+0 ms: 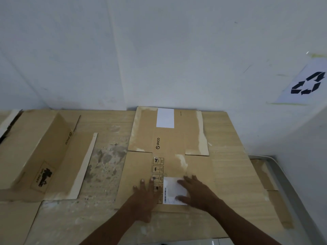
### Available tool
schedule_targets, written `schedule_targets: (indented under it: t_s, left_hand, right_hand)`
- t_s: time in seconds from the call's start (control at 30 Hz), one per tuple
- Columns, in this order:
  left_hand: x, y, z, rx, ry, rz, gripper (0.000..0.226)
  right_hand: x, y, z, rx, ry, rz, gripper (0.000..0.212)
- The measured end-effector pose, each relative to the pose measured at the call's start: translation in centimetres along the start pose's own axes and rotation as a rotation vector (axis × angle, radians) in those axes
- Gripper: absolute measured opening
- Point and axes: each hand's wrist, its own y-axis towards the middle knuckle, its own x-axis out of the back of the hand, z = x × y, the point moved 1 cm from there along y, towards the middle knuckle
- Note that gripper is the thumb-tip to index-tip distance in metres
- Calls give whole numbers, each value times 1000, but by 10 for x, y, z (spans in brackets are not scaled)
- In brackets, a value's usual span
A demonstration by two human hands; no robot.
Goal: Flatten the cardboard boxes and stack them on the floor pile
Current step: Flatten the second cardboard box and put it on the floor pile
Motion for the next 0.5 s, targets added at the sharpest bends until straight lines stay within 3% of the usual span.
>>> schedule_targets:
  t_s: [0.13, 0.33, 0.4, 0.5]
  left_hand:
    - [-1, 1, 8, -52, 6, -40, 105]
    - [-6, -2, 10, -44, 47, -135, 100]
    - [-5, -5, 13, 1, 17, -57, 105]
    - [-8, -4, 15, -3, 8, -124, 110]
  right_hand:
    - [-23, -14, -6, 79, -91, 61, 112]
    - [-15, -12, -2, 80, -125, 119, 104]
    - [-12, -13, -1, 78, -134, 128, 106]
    - [-3, -15, 1, 72, -163, 136, 109]
